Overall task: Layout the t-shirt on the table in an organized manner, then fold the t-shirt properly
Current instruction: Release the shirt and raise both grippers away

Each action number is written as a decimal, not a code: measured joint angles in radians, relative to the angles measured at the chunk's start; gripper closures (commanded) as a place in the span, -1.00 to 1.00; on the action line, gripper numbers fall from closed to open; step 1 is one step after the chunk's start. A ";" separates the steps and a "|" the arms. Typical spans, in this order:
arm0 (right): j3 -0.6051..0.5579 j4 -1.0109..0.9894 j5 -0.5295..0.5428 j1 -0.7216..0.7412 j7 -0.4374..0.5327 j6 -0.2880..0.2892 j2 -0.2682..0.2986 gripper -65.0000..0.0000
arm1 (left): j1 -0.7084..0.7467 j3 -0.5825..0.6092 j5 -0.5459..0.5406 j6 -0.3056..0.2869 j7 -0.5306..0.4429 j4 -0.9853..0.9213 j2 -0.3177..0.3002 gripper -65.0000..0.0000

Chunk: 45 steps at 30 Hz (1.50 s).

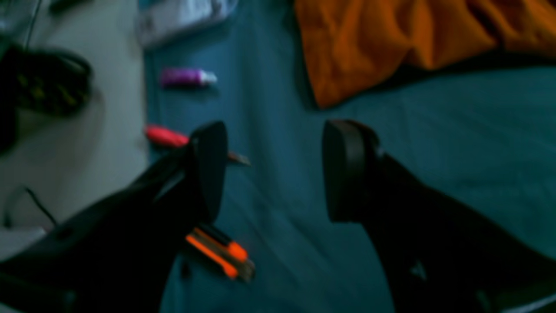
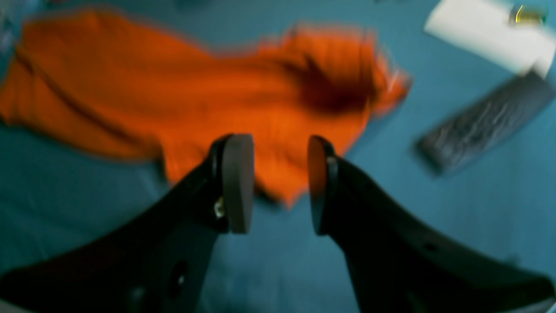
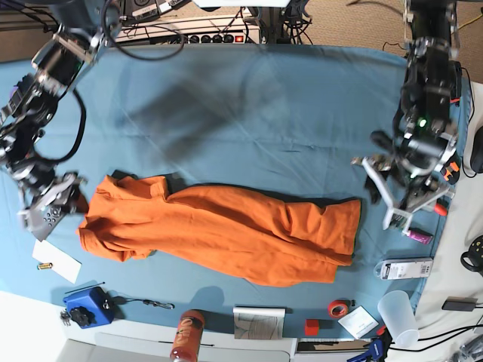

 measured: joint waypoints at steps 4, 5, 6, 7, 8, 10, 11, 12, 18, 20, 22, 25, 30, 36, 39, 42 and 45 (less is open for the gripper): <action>0.003 -0.005 -0.148 -0.138 0.169 -0.059 -0.034 0.35 | 0.068 -0.047 -0.033 -0.022 -0.012 -0.003 0.001 -0.08; 0.003 -0.011 -0.167 -0.156 0.185 -0.082 -0.044 0.35 | 0.079 -0.058 -0.033 -0.027 -0.011 -0.003 0.002 -0.08; 0.004 -0.016 -0.177 -0.166 0.182 -0.090 -0.054 0.35 | 0.083 -0.074 -0.033 -0.029 -0.011 -0.003 0.003 -0.08; 0.003 -0.016 -0.185 -0.171 0.183 -0.101 -0.067 0.35 | 0.082 -0.093 -0.033 -0.031 -0.011 -0.003 0.004 -0.08; 0.003 -0.016 -0.183 -0.174 0.184 -0.101 -0.080 0.35 | 0.080 -0.115 -0.034 -0.041 -0.014 -0.003 0.004 -0.08; 0.002 -0.016 -0.182 -0.180 0.187 -0.098 -0.105 0.33 | 0.079 -0.175 -0.032 -0.061 -0.028 -0.003 0.004 -0.08; 0.002 -0.016 -0.187 -0.182 0.188 -0.098 -0.119 0.32 | 0.080 -0.211 -0.029 -0.079 -0.039 -0.003 0.004 -0.08; 0.002 -0.016 -0.200 -0.185 0.192 -0.100 -0.135 0.31 | 0.080 -0.248 -0.028 -0.105 -0.048 -0.003 0.003 -0.08; 0.002 -0.016 -0.307 -0.187 0.313 -0.177 -0.212 0.31 | 0.080 -0.417 -0.042 -0.183 -0.063 -0.003 -0.002 -0.08; 0.003 -0.017 -0.307 -0.183 0.323 -0.181 -0.212 0.31 | 0.082 -0.438 -0.058 -0.190 -0.063 -0.003 -0.019 -0.08; 0.006 -0.052 -0.328 -0.159 0.343 -0.206 -0.209 0.31 | 0.084 -0.447 -0.063 -0.190 -0.063 -0.003 -0.039 -0.08; 0.024 -0.175 -0.342 -0.095 0.348 -0.221 -0.206 0.31 | 0.085 -0.451 -0.063 -0.190 -0.063 -0.003 -0.056 -0.08; 0.052 -0.325 -0.307 0.002 0.369 -0.141 -0.201 0.31 | 0.087 -0.450 -0.085 -0.190 -0.063 -0.003 -0.055 -0.08; 0.051 -0.331 -0.288 0.013 0.354 -0.112 -0.209 0.31 | 0.087 -0.450 -0.086 -0.174 -0.064 -0.003 -0.055 -0.08; 0.051 -0.331 -0.288 0.012 0.359 -0.112 -0.209 0.31 | 0.087 -0.450 -0.111 -0.173 -0.064 -0.003 -0.055 -0.08; 0.051 -0.332 -0.293 0.015 0.366 -0.090 -0.209 0.34 | 0.087 -0.450 -0.202 -0.174 -0.064 -0.003 -0.055 -0.08; 0.051 -0.332 -0.296 0.027 0.362 -0.086 -0.209 0.79 | 0.087 -0.450 -0.228 -0.174 -0.064 -0.003 -0.055 -0.08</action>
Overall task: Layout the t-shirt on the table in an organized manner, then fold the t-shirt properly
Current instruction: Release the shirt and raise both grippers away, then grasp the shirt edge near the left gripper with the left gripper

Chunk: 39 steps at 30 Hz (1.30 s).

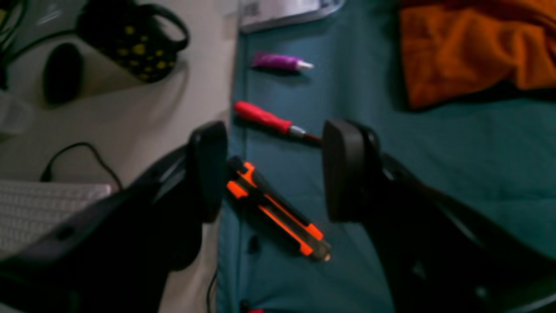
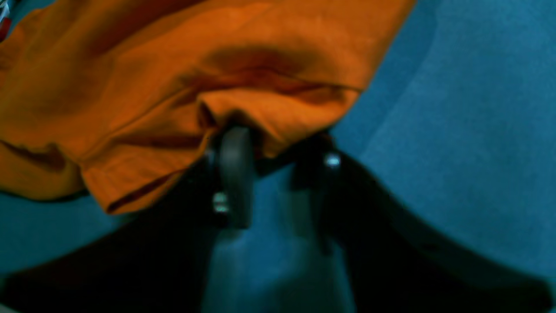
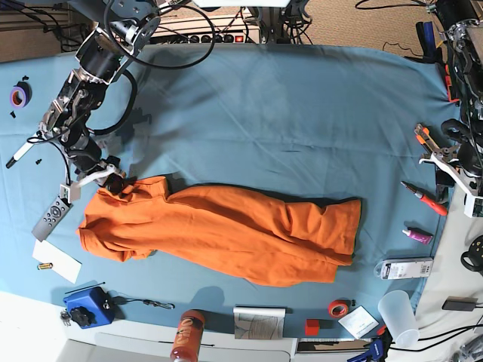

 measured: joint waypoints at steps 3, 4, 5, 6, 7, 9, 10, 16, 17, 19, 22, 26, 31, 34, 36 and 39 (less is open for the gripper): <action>0.000 0.000 -0.003 0.019 -0.005 0.001 0.000 1.00 | 0.000 0.000 0.000 0.000 0.000 0.000 0.000 -0.08; 0.000 0.000 -0.003 0.024 -0.011 0.001 0.000 1.00 | 0.000 0.000 0.000 0.000 0.000 0.000 0.000 -0.07; 0.000 0.000 -0.003 0.030 -0.029 0.005 0.000 1.00 | 0.000 0.000 0.000 0.000 0.000 0.000 0.000 -0.04; 0.000 0.000 -0.002 0.033 -0.045 0.016 0.002 1.00 | 0.000 0.000 0.000 0.000 0.000 0.000 0.000 0.00; 0.000 0.002 0.008 0.034 -0.057 0.032 0.002 1.00 | 0.000 0.000 0.000 0.000 0.000 0.000 0.000 0.07; 0.000 0.023 0.042 0.032 -0.105 0.043 0.001 1.00 | 0.001 0.000 -0.001 0.000 -0.002 0.000 0.000 0.22; 0.000 0.043 0.042 0.032 -0.122 0.042 -0.001 1.00 | 0.000 0.000 -0.006 0.000 -0.006 0.000 0.005 0.30; 0.012 0.252 0.048 -0.037 -0.160 0.043 -0.001 1.00 | 0.002 0.002 -0.152 0.003 -0.011 0.000 0.101 0.41; 0.014 0.291 0.048 -0.056 -0.167 0.043 0.000 1.00 | 0.004 0.009 -0.157 0.003 -0.022 0.000 0.120 0.41; 0.016 0.357 0.045 -0.095 -0.187 0.042 0.001 1.00 | 0.004 0.047 -0.156 0.008 -0.028 0.000 0.148 0.41; 0.016 0.406 0.054 -0.142 -0.192 0.042 0.000 1.00 | 0.003 0.151 -0.156 -0.002 -0.039 0.000 0.174 0.41; 0.035 0.432 0.102 -0.212 -0.203 0.042 -0.003 1.00 | 0.000 0.332 -0.029 -0.008 -0.118 -0.018 0.185 0.41; 0.168 0.513 0.188 -0.231 -0.240 0.046 -0.001 1.00 | -0.051 0.465 0.131 0.146 -0.195 -0.080 0.193 0.41; 0.226 0.548 0.282 -0.232 -0.301 0.050 0.022 1.00 | -0.133 0.484 0.133 0.145 -0.212 -0.147 0.191 0.41; 0.235 0.552 0.300 -0.231 -0.322 0.050 0.046 1.00 | -0.200 0.489 0.132 0.092 -0.216 -0.225 0.192 0.41; 0.235 0.552 0.300 -0.231 -0.332 0.050 0.054 1.00 | -0.297 0.489 0.090 -0.079 -0.216 -0.370 0.191 0.39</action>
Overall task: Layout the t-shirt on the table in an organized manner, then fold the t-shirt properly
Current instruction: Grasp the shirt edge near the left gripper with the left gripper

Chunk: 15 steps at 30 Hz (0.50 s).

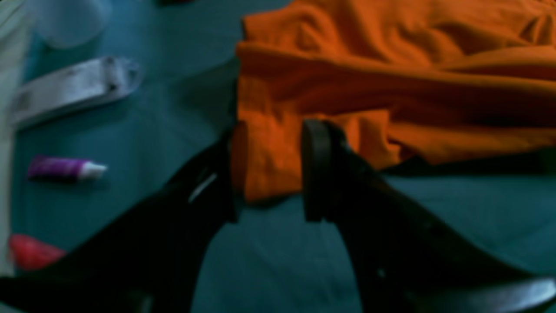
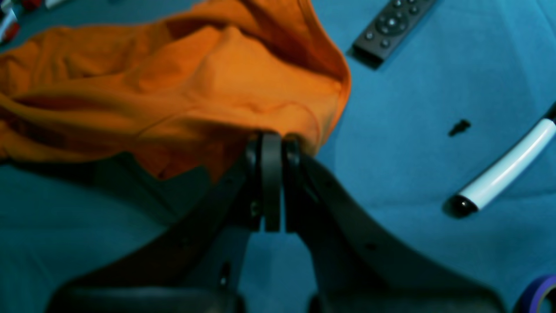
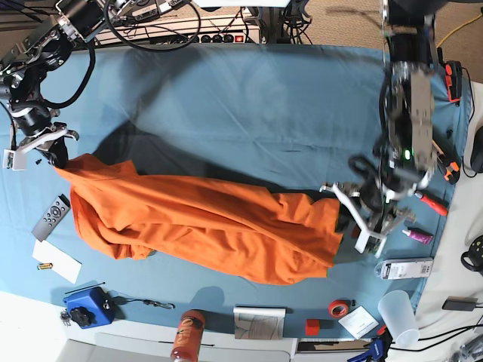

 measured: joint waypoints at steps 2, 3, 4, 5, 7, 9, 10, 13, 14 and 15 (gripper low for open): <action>-0.002 0.000 0.000 0.000 -0.003 0.000 -0.006 1.00 | -0.061 0.022 0.003 -0.161 -0.023 -0.109 -0.001 0.28; -0.002 0.000 0.000 0.000 -0.003 0.000 -0.007 1.00 | -0.088 0.043 0.045 -0.220 -0.059 -0.163 -0.002 0.20; -0.003 0.000 0.001 0.000 -0.002 0.000 -0.007 1.00 | -0.115 0.071 0.089 -0.261 -0.097 -0.210 -0.005 0.12; -0.002 0.000 0.000 0.000 -0.002 0.000 -0.006 1.00 | -0.144 0.103 0.122 -0.285 -0.128 -0.250 -0.012 0.06; -0.002 0.000 0.000 -0.001 -0.002 0.000 -0.006 1.00 | -0.194 0.166 0.162 -0.327 -0.170 -0.298 -0.033 -0.04; -0.002 0.000 0.000 0.000 -0.002 0.000 -0.006 1.00 | -0.236 0.227 0.214 -0.348 -0.205 -0.307 -0.058 -0.04; -0.002 0.000 0.000 0.000 -0.002 0.000 -0.006 1.00 | -0.257 0.261 0.257 -0.347 -0.222 -0.307 -0.069 -0.04; -0.002 0.000 -0.001 0.000 -0.003 0.000 -0.006 1.00 | -0.320 0.397 0.427 -0.351 -0.323 -0.307 -0.116 -0.04; -0.002 0.000 0.000 0.000 -0.003 0.000 -0.006 1.00 | -0.342 0.451 0.504 -0.354 -0.377 -0.306 -0.132 -0.04; -0.002 0.000 0.000 0.000 -0.002 0.000 -0.006 1.00 | -0.361 0.505 0.577 -0.351 -0.430 -0.306 -0.150 -0.04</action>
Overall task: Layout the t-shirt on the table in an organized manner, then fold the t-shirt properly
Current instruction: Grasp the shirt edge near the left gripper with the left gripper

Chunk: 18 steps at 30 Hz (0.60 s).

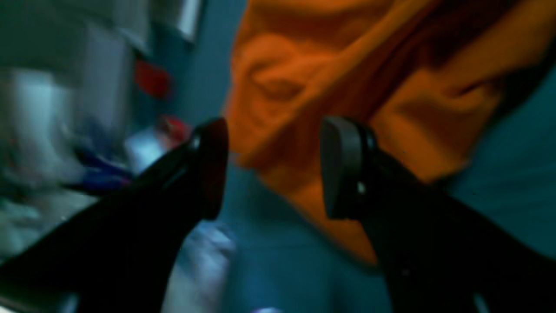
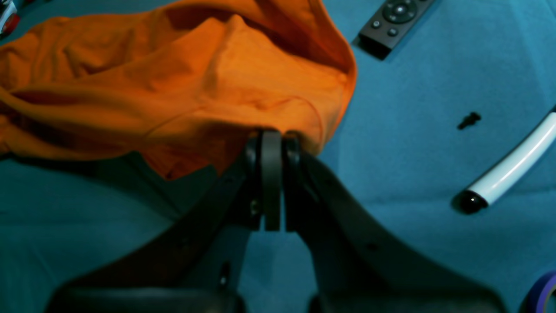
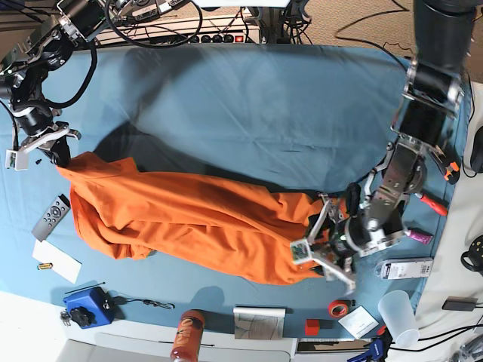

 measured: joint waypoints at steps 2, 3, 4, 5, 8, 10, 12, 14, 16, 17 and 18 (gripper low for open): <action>0.000 0.000 0.000 0.000 0.000 0.000 0.000 1.00 | -0.034 0.106 0.106 0.019 -0.075 0.002 -0.034 -0.04; 0.000 0.000 0.000 0.000 0.000 0.000 0.000 1.00 | -0.045 0.151 0.123 0.045 -0.081 0.002 -0.045 -0.04; 0.000 0.000 0.000 0.000 0.000 0.000 0.000 1.00 | -0.051 0.190 0.136 0.079 -0.077 0.000 -0.053 -0.04; 0.000 0.000 0.000 0.000 0.000 0.000 0.000 1.00 | -0.053 0.219 0.148 0.114 -0.077 -0.003 -0.054 -0.04; 0.000 0.000 0.000 0.000 0.000 0.000 0.000 1.00 | -0.064 0.254 0.167 0.138 -0.098 -0.054 -0.044 -0.04; 0.000 0.000 0.000 0.000 0.000 0.000 0.000 1.00 | -0.082 0.256 0.207 0.139 -0.139 -0.133 -0.032 -0.04; 0.000 0.000 -0.001 0.000 -0.001 0.000 0.000 1.00 | -0.109 0.256 0.244 0.135 -0.199 -0.208 -0.028 -0.04; 0.000 0.000 0.000 0.000 0.000 0.000 0.000 1.00 | -0.143 0.256 0.253 0.136 -0.209 -0.266 -0.019 -0.04; 0.000 0.000 0.000 0.000 0.000 0.000 0.000 1.00 | -0.180 0.255 0.253 0.126 -0.234 -0.309 -0.008 -0.04; 0.000 0.000 0.000 0.000 0.000 0.000 0.000 1.00 | -0.195 0.254 0.254 0.110 -0.254 -0.330 0.000 -0.04; 0.000 0.000 0.000 0.000 -0.001 0.000 0.000 1.00 | -0.208 0.253 0.250 0.096 -0.268 -0.354 0.009 -0.04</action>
